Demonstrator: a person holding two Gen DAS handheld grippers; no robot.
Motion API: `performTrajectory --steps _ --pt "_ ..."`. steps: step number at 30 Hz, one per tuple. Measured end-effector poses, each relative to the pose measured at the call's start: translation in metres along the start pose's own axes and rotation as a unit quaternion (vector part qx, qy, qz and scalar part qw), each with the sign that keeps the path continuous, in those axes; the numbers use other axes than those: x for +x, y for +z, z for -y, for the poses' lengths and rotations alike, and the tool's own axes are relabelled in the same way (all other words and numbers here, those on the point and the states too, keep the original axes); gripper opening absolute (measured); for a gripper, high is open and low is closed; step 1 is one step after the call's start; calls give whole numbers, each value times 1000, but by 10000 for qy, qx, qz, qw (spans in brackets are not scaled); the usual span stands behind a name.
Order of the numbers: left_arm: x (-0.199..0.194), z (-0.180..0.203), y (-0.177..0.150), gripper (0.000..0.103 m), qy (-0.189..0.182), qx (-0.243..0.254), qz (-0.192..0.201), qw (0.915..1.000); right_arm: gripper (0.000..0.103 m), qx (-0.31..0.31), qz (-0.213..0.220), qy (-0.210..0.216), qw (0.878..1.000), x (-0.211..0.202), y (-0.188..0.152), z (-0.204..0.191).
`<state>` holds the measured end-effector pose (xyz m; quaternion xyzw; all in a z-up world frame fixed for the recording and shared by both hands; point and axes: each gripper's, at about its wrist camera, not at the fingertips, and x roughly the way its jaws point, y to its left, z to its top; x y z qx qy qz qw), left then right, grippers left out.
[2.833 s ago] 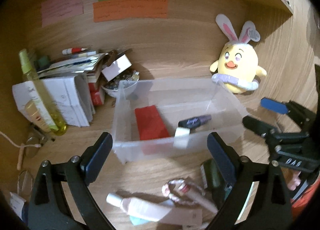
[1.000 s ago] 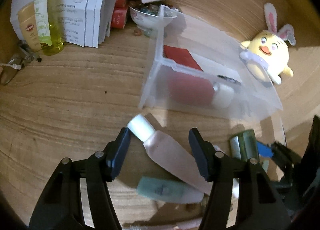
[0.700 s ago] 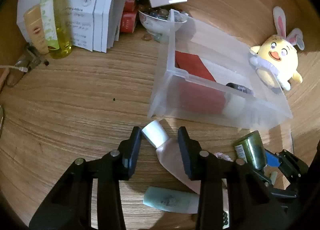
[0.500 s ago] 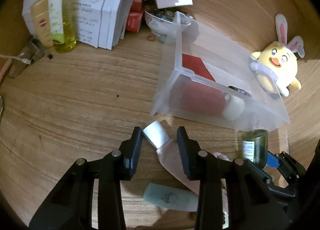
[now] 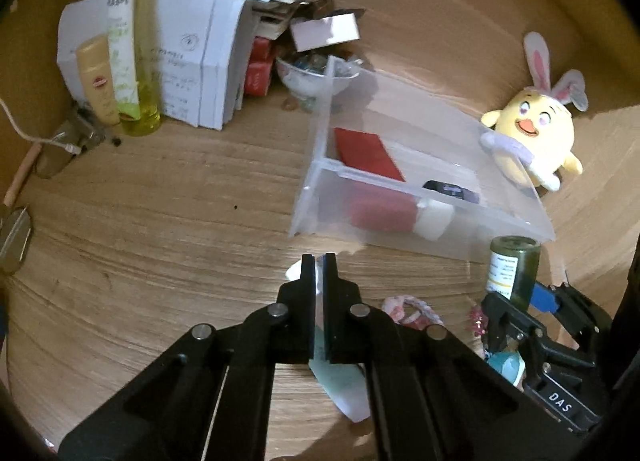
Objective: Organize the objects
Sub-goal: 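Carry the white bottle and green bottle over the clear box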
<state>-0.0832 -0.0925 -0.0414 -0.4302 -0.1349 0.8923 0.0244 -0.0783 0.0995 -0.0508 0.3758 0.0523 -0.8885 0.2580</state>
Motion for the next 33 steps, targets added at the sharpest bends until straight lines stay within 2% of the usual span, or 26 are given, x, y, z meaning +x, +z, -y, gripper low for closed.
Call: performTrajectory --steps 6,7,9,11,13,14,18,22,24,26,33 --pt "1 -4 1 3 -23 10 -77 10000 39 21 69 -89 9999 -6 0 2" --pt "1 -6 0 7 -17 2 -108 9999 39 34 74 -94 9999 -7 -1 3" --pt "1 -8 -1 15 25 -5 -149 9999 39 52 84 -116 9999 -9 -2 5" --pt "3 -10 -1 37 39 -51 -201 9998 39 82 90 -115 9999 -11 -3 8" --pt "8 -13 -2 50 46 -103 -264 9996 39 117 88 -94 9998 -11 -3 10" --pt "11 -13 -2 51 61 -104 -299 9995 39 134 85 -87 9998 -11 -3 11" --pt "30 -15 -2 51 49 -148 -570 9983 39 161 86 -73 9998 -12 -4 14" --pt "37 -8 3 51 112 -62 -506 9986 39 180 75 -63 9998 -12 -6 16" --pt "40 0 3 34 190 117 -479 9986 39 191 70 -52 9998 -12 -7 18" --pt "42 5 3 28 268 231 -440 9984 39 183 81 -60 9998 -12 -7 20" --pt "35 7 3 25 211 168 -327 9991 39 154 238 -155 9995 -20 1 24"
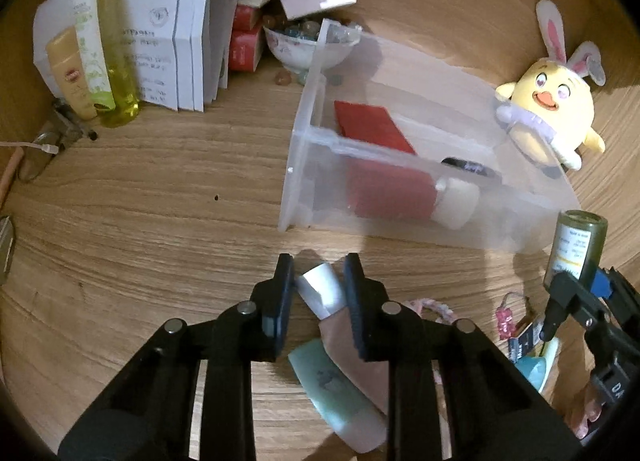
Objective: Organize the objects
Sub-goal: 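Carry the white bottle and green bottle over the clear box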
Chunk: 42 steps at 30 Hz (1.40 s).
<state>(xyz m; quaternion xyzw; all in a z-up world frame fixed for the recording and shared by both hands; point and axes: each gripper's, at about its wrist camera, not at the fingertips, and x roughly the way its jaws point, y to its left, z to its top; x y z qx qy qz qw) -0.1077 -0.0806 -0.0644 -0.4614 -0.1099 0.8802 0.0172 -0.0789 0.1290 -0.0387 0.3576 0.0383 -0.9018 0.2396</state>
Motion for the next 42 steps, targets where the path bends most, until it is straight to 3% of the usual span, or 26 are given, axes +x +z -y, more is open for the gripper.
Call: performTrajectory --steps 17,42 --pt "-74 32 23 21 -436 325 915 9943 39 141 526 -210 9983 -23 34 14" --pt "-141 83 82 21 -634 942 1888 9754 39 250 895 -525 9943 -33 67 37"
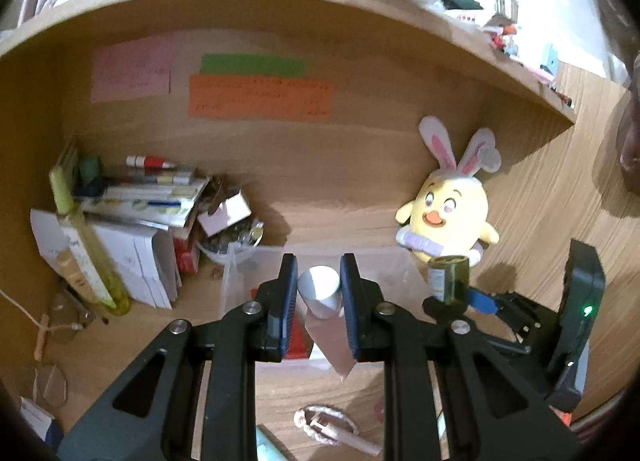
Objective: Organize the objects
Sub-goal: 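Carry the white bottle and green bottle over the clear box, then lower both bottles into the clear box and open both grippers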
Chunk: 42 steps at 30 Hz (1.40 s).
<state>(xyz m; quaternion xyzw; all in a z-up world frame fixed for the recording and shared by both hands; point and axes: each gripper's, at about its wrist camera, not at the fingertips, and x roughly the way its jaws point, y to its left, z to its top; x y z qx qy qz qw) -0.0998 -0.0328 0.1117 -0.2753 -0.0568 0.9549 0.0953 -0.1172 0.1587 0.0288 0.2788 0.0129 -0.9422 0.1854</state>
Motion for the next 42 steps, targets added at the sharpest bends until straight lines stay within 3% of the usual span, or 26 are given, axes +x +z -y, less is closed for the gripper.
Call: performTrajectory --steps 6,19,31,42 --pt "6 2 10 21 -110 -23 72 9999 39 -25 23 -42 10000 4 7 0" --pt "66 -10 3 21 -197 -322 -411 9984 39 -134 -433 -176 9988 46 2 -1" --pt "70 -5 29 21 -283 -282 -200 9990 39 -110 -596 -186 9980 64 1 4" --pt "123 -19 -1 21 -133 -301 -916 9952 39 -215 -897 -129 9957 85 -6 2"
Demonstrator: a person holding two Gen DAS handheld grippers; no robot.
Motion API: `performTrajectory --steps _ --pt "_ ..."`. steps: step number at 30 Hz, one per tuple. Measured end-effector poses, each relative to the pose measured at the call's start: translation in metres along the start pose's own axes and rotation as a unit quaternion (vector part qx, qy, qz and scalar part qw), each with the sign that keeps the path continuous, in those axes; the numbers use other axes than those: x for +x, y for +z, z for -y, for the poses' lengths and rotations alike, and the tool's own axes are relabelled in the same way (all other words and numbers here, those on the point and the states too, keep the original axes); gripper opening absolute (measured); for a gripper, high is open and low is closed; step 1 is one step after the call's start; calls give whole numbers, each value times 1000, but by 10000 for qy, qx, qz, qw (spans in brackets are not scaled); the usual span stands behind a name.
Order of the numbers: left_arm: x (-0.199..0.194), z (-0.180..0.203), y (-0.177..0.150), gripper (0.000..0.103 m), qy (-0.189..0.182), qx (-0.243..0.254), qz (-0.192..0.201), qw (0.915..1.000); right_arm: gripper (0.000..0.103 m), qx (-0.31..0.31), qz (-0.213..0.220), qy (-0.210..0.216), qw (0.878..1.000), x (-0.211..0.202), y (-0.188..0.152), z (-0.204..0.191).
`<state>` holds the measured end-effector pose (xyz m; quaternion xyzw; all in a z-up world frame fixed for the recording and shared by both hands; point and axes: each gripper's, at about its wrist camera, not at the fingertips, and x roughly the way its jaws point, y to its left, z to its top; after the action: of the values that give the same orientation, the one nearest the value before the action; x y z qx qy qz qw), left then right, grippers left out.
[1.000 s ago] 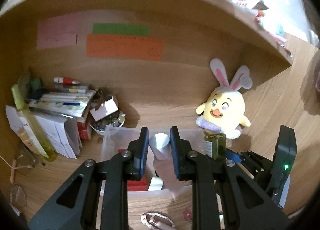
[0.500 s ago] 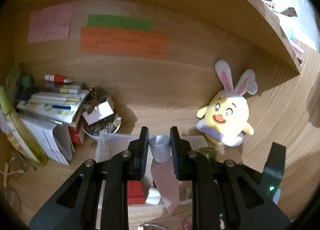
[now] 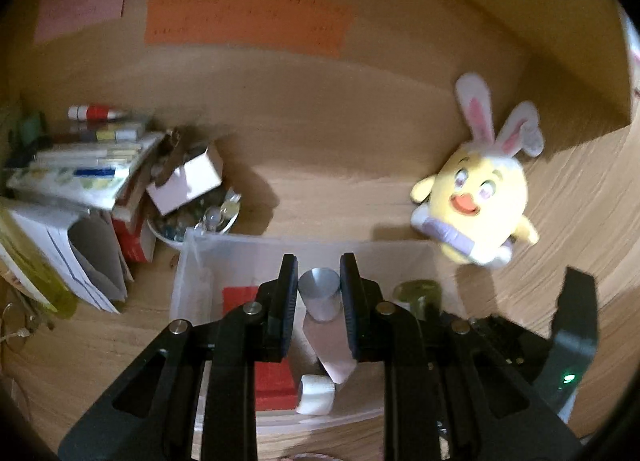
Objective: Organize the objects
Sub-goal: 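Lower both bottles into the clear box and open both grippers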
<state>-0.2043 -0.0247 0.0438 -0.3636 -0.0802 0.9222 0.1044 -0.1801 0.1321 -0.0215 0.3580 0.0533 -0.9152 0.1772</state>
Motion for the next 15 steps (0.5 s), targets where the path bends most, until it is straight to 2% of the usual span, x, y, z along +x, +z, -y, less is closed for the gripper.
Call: performTrajectory --steps 7,11,15 --pt "22 -17 -15 21 231 -42 -320 9992 39 -128 -218 -26 9997 13 -4 -6" --pt "29 -25 -24 21 307 -26 -487 9983 39 -214 -189 -83 9996 13 -5 -9" --pt "27 -28 -28 21 385 7 -508 9980 39 -224 -197 -86 9995 14 -5 -8"
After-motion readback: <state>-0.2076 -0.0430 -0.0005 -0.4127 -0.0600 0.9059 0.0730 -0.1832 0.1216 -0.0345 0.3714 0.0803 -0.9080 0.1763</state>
